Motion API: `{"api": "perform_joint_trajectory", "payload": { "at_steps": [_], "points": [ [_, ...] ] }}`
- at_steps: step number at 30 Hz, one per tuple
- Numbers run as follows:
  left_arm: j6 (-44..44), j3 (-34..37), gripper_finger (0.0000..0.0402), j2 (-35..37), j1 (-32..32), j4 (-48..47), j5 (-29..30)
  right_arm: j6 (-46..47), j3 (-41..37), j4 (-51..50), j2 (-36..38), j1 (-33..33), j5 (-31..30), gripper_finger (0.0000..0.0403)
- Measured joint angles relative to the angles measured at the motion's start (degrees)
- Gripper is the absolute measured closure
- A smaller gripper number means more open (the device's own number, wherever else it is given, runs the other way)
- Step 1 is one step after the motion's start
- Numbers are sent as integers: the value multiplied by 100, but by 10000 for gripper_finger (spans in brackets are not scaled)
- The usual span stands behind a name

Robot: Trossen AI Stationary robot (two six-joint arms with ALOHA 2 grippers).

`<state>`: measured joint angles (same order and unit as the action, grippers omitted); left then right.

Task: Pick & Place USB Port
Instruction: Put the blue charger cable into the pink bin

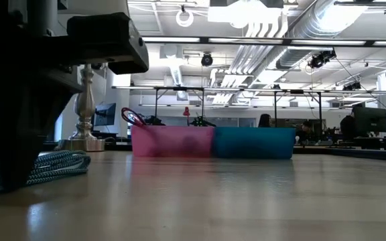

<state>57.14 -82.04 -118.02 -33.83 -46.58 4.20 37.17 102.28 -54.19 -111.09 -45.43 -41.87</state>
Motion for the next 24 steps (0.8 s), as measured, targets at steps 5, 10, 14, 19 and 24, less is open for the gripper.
{"api": "perform_joint_trajectory", "payload": {
  "at_steps": [5, 10, 14, 19, 24],
  "points": [
    [-662, -363, 378, 5, -2, -573, 746, -9, 0, 1, 0, -67, -62, 274],
    [-966, -1228, 378, 33, -146, -2357, 1671, -82, 0, -35, 0, -285, -315, 274],
    [-824, -1884, 378, 28, -240, -3428, 2421, -137, 0, -47, 20, -488, -661, 274],
    [-510, -2526, 378, 35, 41, -3884, 3168, -144, 0, -105, 24, -703, -1011, 274],
    [-60, -2757, 378, 42, 672, -3933, 3476, -60, 0, -119, 24, -865, -1056, 274]
  ]
}}
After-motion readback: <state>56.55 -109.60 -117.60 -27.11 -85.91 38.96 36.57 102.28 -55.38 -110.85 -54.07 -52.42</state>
